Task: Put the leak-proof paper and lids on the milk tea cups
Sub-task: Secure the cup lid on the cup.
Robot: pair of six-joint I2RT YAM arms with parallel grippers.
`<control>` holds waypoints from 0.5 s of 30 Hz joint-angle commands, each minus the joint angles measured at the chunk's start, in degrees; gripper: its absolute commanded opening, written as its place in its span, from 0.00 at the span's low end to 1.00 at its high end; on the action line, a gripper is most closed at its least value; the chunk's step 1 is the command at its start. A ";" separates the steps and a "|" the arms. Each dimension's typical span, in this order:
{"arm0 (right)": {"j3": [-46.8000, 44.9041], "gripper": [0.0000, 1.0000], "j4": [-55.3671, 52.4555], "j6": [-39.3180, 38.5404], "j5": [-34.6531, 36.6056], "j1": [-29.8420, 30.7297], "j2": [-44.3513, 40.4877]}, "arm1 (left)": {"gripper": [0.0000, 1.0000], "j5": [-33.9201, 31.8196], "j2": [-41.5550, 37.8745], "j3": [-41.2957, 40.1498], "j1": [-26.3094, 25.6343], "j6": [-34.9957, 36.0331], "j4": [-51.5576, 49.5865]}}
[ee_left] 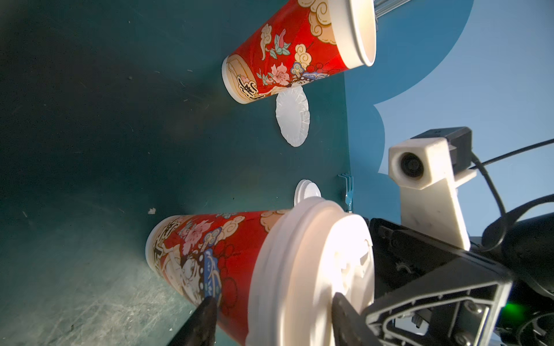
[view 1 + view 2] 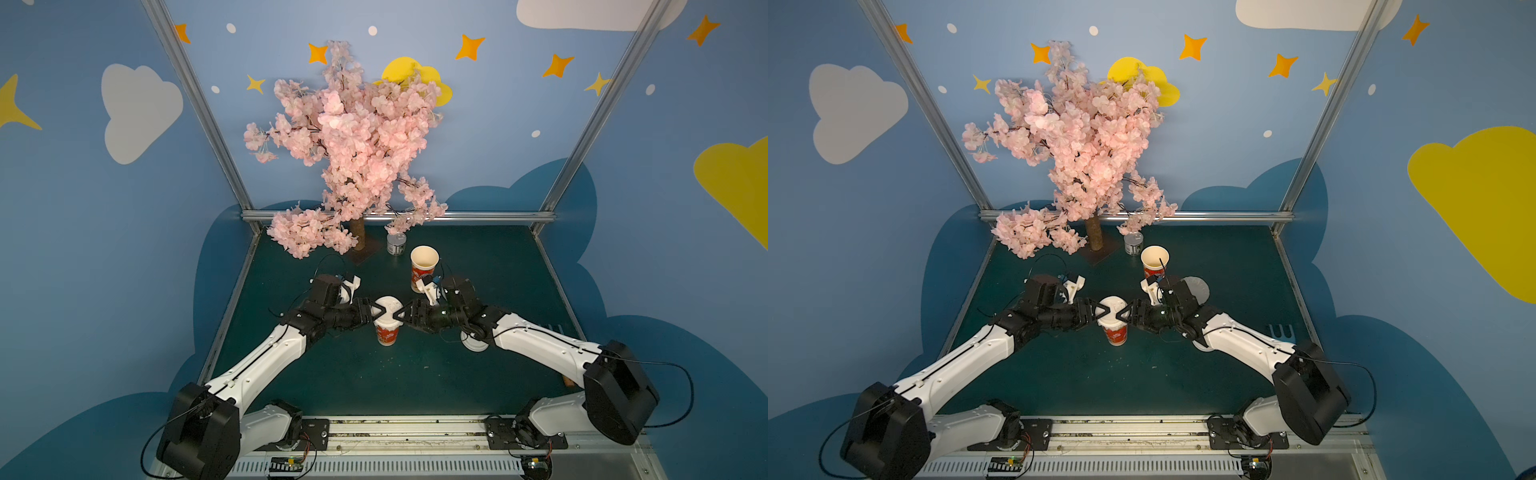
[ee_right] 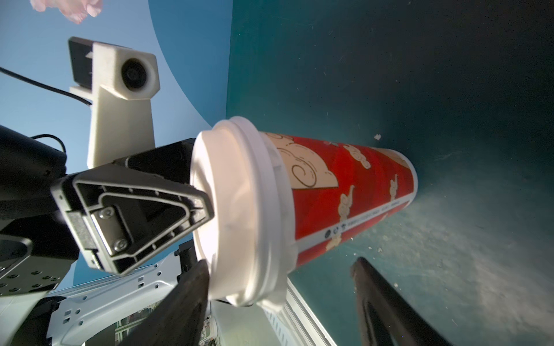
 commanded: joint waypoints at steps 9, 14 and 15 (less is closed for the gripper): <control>2.71 0.77 -5.43 -0.64 -1.69 -2.74 -1.28 | 0.60 -2.48 1.74 -1.72 -0.07 1.37 -6.93; 3.65 0.77 -3.01 -1.65 -5.94 -2.93 1.61 | 0.60 -2.51 1.53 -1.70 -0.12 1.41 -7.24; 3.70 0.76 -2.27 -1.25 -6.28 -3.00 1.77 | 0.60 -2.48 1.62 -1.64 -0.10 1.52 -7.23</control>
